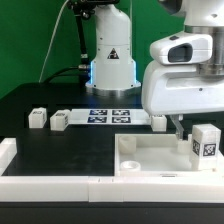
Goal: Assemble one leg
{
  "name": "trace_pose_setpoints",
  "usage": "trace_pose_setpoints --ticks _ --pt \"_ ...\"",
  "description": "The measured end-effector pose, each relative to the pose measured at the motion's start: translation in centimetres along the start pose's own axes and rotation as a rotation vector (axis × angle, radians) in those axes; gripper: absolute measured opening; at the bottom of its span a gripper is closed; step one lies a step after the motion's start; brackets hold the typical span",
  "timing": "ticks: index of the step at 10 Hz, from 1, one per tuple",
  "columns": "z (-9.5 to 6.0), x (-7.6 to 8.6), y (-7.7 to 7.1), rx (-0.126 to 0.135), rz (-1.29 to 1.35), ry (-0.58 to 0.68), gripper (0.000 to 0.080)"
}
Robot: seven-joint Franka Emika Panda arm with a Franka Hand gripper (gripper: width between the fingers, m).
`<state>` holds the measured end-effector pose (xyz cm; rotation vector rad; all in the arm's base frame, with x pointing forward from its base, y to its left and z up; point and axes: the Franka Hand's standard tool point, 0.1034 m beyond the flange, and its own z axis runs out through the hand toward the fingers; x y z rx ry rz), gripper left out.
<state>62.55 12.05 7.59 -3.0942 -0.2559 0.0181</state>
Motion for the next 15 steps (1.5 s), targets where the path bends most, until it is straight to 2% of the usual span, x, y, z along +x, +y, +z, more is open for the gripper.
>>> trace_pose_setpoints --ticks 4,5,6,7,9,15 --pt "0.01 0.00 0.03 -0.001 -0.001 0.000 0.0619" --pt "0.01 0.00 0.04 -0.001 0.000 0.000 0.0439" --pt "0.01 0.01 0.03 0.000 0.006 0.000 0.0439" --pt "0.01 0.01 0.02 0.000 0.029 0.000 0.0290" --pt "0.01 0.01 -0.01 0.002 0.058 0.001 0.0290" --pt "0.10 0.05 -0.21 0.024 0.815 0.001 0.0290"
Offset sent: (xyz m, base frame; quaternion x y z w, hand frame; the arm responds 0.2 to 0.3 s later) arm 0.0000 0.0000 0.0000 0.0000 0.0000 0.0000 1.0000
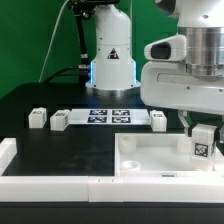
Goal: Assemble one leg
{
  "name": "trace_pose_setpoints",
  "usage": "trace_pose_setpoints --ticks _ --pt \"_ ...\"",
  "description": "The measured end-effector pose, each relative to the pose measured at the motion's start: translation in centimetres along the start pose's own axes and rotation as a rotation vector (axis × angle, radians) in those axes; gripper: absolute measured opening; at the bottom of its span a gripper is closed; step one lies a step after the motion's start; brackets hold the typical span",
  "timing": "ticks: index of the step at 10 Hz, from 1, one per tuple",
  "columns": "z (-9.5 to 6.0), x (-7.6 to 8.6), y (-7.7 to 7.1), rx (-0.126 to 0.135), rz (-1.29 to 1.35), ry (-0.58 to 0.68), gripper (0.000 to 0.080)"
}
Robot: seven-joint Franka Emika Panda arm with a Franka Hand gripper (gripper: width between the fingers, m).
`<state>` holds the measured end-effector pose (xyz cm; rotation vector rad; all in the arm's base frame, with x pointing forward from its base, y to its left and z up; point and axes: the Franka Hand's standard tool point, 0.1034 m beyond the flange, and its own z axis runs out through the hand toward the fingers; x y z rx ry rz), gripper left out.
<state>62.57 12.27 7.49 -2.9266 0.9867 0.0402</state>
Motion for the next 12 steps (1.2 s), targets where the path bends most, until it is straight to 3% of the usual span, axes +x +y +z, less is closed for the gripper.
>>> trace_pose_setpoints --ticks 5,8,10,11,12 --pt "0.01 -0.05 -0.08 0.013 0.486 -0.018 0.0291" --pt "0.01 -0.07 -0.11 0.016 0.457 -0.021 0.0291" --pt "0.00 -0.10 -0.10 0.014 0.292 -0.019 0.0575" --pt "-0.01 -0.15 -0.17 0.013 0.195 -0.016 0.0575" --pt "-0.03 -0.16 -0.21 0.003 0.034 -0.004 0.0634"
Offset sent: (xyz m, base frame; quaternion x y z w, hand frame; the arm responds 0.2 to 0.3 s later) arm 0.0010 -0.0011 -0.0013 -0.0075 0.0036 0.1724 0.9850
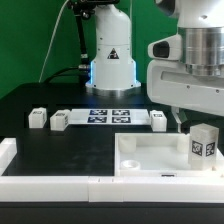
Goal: Assemble one leg
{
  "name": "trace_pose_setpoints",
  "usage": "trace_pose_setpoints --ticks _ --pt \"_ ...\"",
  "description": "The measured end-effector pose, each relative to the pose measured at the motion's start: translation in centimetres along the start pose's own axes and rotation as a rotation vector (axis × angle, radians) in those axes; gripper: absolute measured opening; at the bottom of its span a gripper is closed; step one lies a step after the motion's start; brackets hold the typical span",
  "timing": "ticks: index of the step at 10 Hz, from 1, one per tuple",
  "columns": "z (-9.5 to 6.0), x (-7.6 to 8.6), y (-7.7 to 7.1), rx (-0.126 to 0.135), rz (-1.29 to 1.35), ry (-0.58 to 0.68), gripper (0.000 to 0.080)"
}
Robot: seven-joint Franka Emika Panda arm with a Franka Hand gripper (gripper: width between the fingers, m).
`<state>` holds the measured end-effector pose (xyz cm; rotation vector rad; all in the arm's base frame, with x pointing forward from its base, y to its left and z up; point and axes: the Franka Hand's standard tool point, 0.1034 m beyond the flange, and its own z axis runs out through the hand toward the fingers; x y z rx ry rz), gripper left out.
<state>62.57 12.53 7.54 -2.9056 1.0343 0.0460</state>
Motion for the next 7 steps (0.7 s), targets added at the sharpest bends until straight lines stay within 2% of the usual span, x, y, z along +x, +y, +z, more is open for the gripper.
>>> trace_pose_setpoints --ticks 5,7 --pt "-0.13 0.10 -0.09 -0.009 -0.593 0.010 0.0649" --pt "-0.14 0.20 0.00 -0.010 -0.746 0.009 0.0649"
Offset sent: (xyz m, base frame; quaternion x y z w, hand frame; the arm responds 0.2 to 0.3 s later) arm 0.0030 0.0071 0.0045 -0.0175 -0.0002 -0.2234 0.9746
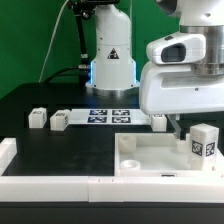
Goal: Assemble one leg
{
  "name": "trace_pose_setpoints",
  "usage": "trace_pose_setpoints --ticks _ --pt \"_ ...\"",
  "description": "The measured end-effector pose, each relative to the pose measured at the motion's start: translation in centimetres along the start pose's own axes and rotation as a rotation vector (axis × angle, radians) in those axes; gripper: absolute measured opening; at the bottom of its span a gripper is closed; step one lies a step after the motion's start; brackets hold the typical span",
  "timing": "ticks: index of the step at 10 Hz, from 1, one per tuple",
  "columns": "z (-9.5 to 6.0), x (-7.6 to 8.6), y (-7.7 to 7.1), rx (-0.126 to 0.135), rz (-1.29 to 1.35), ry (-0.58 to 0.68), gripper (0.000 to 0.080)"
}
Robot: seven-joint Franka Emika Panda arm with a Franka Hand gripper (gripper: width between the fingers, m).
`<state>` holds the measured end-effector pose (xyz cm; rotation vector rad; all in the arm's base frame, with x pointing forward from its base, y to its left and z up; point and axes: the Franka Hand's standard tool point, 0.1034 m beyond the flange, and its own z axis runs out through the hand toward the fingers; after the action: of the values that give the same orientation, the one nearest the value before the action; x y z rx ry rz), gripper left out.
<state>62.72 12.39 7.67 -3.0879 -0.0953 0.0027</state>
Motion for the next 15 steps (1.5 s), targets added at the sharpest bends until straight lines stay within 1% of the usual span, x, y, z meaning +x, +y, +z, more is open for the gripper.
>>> trace_pose_setpoints --ticks 2,3,5,7,8,9,10,11,12,13,15 --pt "0.00 0.02 0.22 -0.010 -0.238 0.000 0.0649" --pt "-0.01 0.03 0.29 -0.011 -0.326 -0.001 0.0649" --pt "0.00 0.04 0.39 -0.010 -0.359 -0.001 0.0649" --pt "0.00 0.04 0.40 -0.010 -0.357 -0.001 0.0390" --pt "0.00 0.04 0.39 -0.009 -0.340 -0.001 0.0390" --pt "0.00 0.04 0.40 -0.010 -0.320 -0.001 0.0290" --pt "0.01 0.04 0.41 -0.010 -0.320 -0.001 0.0290" --pt "0.01 0.03 0.38 -0.008 -0.289 -0.001 0.0290" --pt "0.02 0.04 0.42 -0.003 -0.154 0.000 0.0290" --pt "0.02 0.05 0.56 0.009 -0.005 0.000 0.0290" --pt "0.02 0.05 0.65 0.024 0.273 -0.004 0.0290"
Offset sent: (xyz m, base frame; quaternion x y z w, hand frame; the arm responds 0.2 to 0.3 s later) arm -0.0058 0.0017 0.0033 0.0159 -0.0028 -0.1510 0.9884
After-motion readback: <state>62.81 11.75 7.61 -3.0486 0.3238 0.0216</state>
